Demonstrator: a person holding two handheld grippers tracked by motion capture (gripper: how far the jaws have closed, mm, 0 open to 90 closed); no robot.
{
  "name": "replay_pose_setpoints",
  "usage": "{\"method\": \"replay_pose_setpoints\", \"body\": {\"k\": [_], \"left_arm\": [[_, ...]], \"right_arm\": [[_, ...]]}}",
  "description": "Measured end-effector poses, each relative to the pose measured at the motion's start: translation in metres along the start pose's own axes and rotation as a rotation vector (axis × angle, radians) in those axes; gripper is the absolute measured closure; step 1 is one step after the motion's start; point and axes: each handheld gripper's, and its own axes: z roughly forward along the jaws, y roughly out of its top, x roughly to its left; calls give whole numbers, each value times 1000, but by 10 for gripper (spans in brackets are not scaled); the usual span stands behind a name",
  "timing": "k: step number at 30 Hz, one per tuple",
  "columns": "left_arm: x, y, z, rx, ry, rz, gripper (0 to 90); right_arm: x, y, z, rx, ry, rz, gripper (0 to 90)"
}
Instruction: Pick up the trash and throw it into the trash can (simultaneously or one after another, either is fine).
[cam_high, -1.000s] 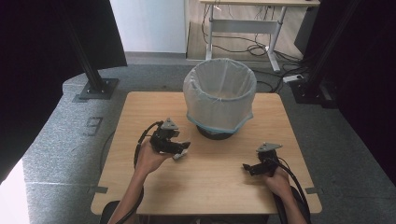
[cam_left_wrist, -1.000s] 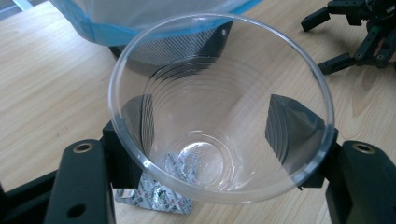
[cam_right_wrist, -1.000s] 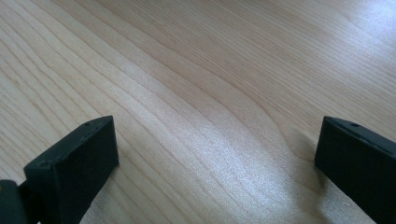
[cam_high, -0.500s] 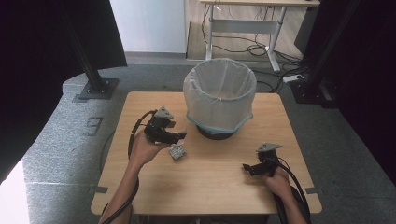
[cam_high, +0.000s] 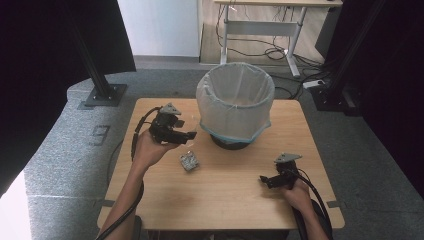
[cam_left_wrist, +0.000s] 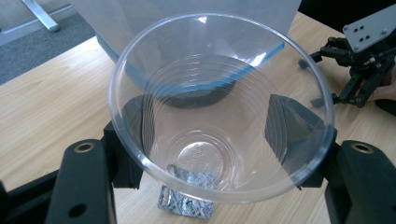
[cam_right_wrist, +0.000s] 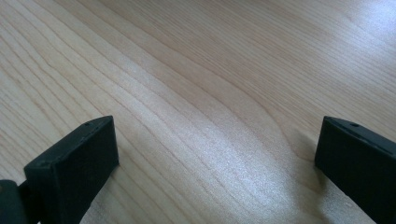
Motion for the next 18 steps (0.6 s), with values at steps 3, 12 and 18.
{"method": "replay_pose_setpoints", "body": {"k": [3, 12, 18], "left_arm": [[3, 6, -5, 0, 1, -8, 334], [8, 25, -17, -6, -4, -23, 336], [12, 38, -23, -11, -7, -34, 338]], "right_arm": [[0, 0, 0, 0, 0, -1, 0], [0, 0, 0, 0, 0, -1, 0], [0, 0, 0, -1, 1, -2, 0]]}}
